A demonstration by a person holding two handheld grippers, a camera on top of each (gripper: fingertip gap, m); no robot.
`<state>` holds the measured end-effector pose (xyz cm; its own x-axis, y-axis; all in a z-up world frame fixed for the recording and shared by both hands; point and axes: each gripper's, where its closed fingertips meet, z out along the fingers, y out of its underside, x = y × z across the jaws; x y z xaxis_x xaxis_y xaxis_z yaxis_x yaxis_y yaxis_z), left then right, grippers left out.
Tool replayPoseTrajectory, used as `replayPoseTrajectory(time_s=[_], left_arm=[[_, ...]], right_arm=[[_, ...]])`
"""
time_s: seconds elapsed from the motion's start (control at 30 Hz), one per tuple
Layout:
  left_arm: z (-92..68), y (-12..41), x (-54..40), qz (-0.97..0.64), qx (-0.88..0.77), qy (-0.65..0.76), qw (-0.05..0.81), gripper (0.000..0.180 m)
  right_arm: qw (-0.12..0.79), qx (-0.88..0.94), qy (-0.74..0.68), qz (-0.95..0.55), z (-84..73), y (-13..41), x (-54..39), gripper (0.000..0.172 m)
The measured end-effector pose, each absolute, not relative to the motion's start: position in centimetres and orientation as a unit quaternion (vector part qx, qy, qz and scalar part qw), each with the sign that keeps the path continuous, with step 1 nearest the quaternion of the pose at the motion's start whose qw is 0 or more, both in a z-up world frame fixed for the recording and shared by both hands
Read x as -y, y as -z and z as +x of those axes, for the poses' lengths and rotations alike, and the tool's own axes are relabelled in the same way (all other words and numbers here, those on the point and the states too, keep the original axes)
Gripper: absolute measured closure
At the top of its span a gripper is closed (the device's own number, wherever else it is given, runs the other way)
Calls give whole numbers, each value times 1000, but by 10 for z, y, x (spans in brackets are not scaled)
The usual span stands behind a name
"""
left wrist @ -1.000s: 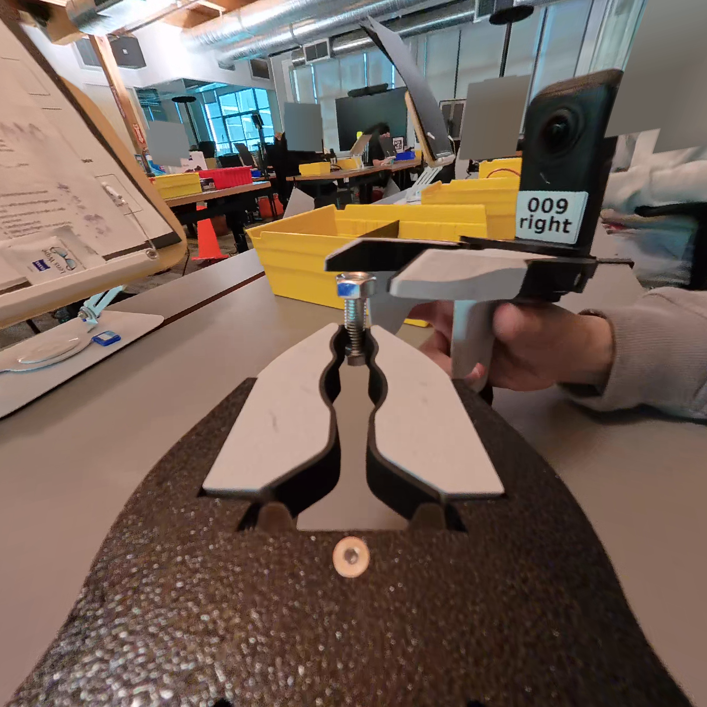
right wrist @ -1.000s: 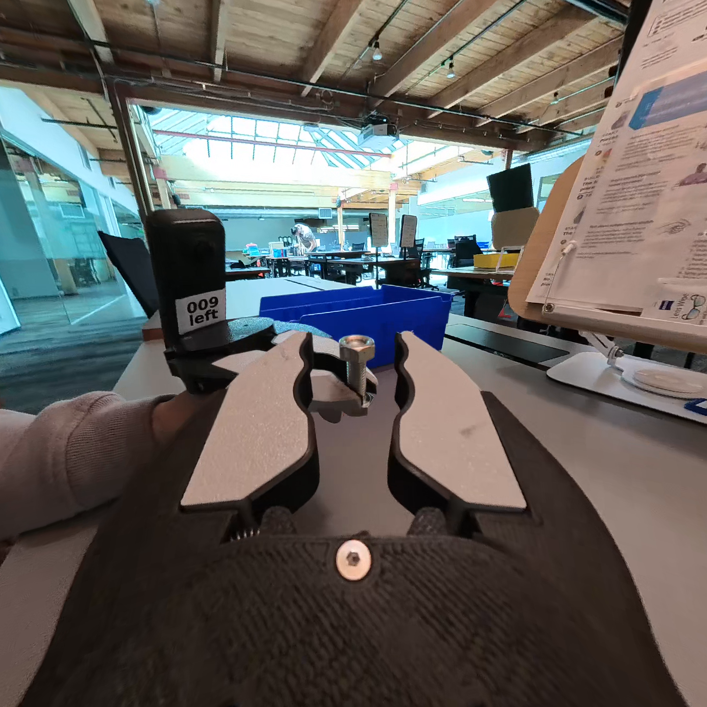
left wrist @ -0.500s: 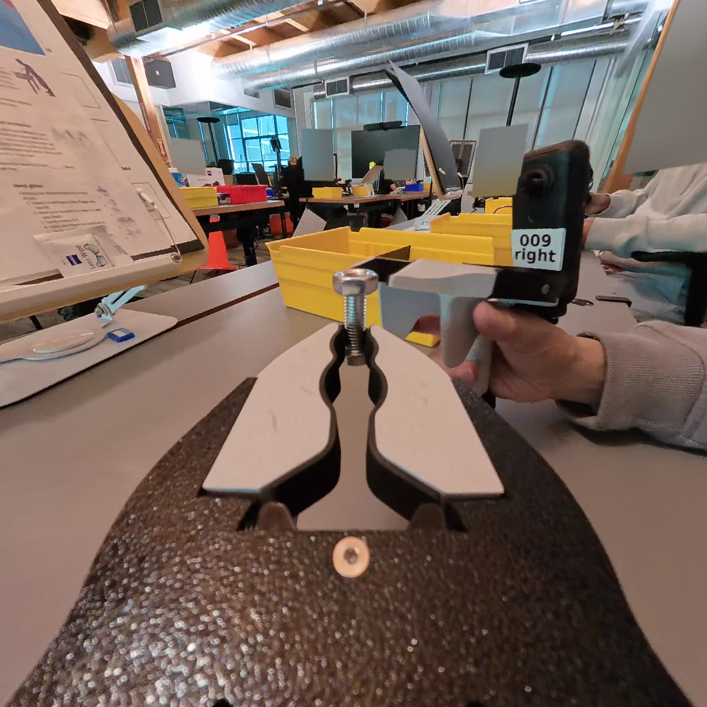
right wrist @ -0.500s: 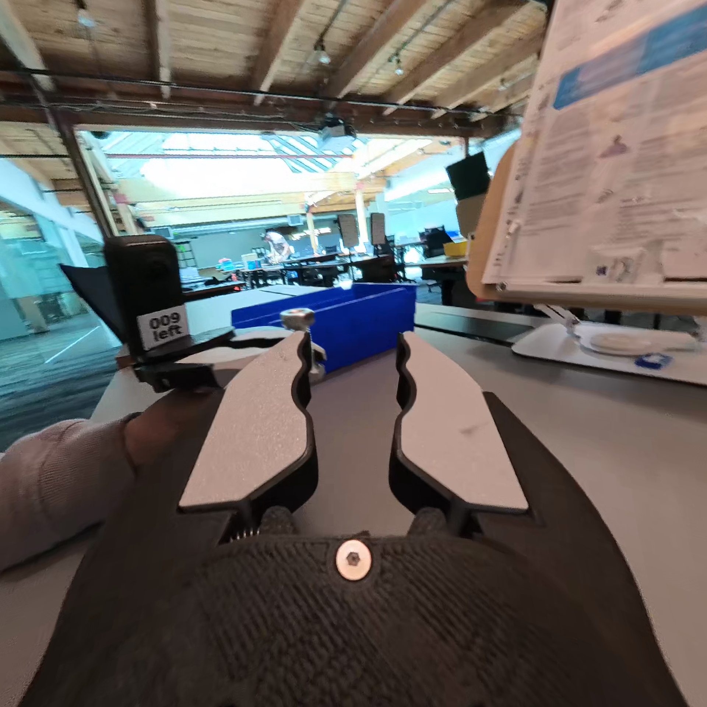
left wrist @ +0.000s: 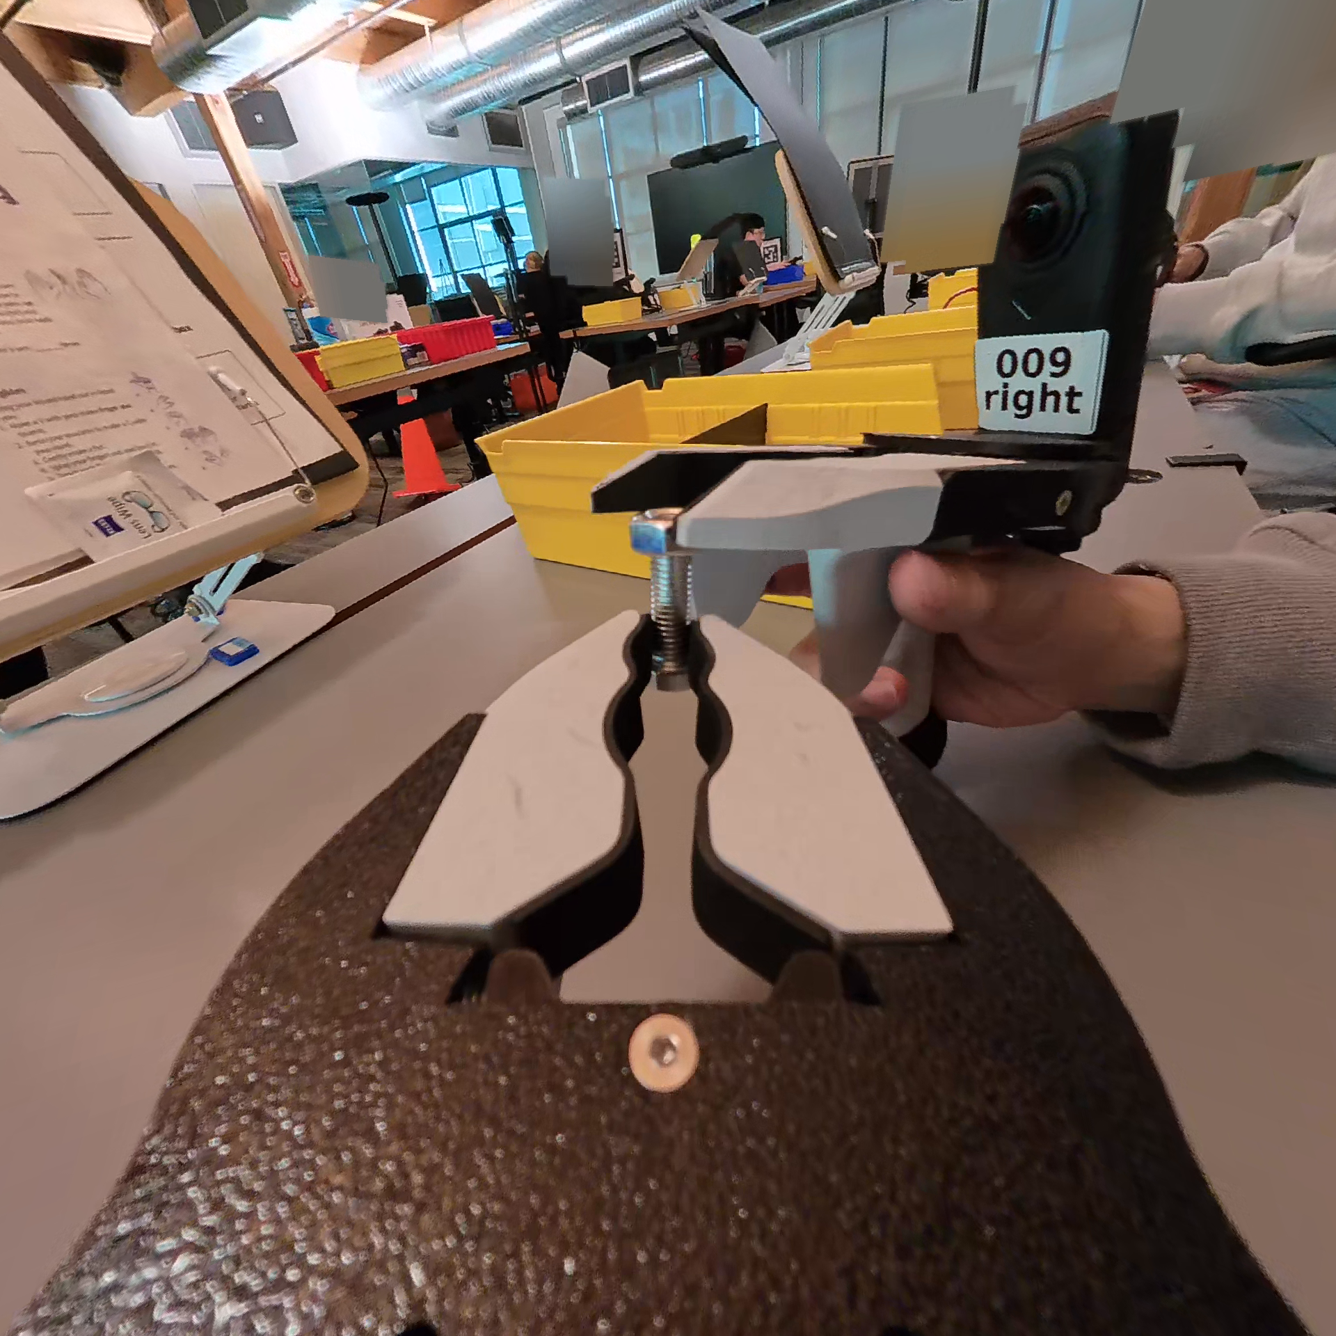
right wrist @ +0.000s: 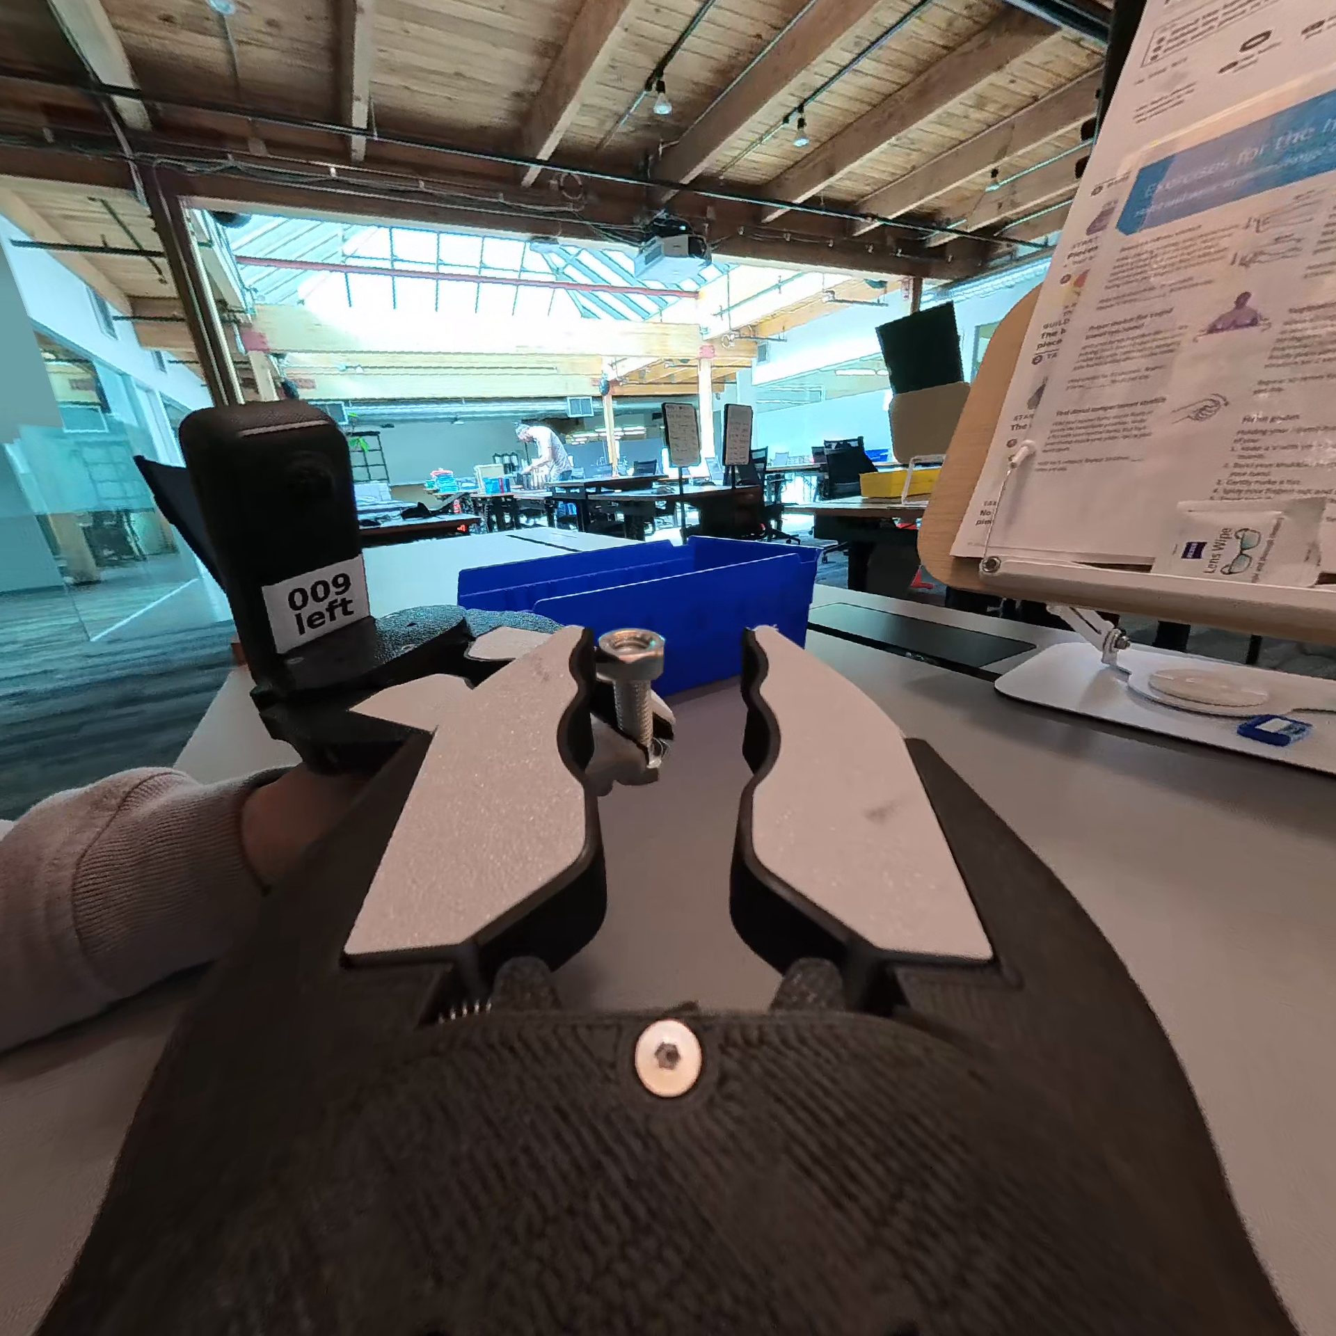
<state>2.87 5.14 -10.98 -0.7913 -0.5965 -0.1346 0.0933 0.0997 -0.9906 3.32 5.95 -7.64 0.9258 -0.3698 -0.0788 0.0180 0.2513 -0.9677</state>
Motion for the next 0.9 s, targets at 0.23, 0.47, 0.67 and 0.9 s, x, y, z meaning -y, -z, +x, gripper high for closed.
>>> replayPoseTrajectory(time_s=[0.23,0.47,0.67,0.9], left_arm=[[31,99,-65,-205,-653,683,253,172],[30,109,-55,-188,-687,648,271,172],[31,106,-56,-192,-678,653,276,172],[34,103,-64,-207,-664,667,266,172]], right_arm=[[777,-194,127,-586,49,78,-45,137],[792,-137,113,-584,27,70,-60,133],[772,-148,142,-602,35,77,-58,129],[795,-159,109,-574,37,70,-50,131]])
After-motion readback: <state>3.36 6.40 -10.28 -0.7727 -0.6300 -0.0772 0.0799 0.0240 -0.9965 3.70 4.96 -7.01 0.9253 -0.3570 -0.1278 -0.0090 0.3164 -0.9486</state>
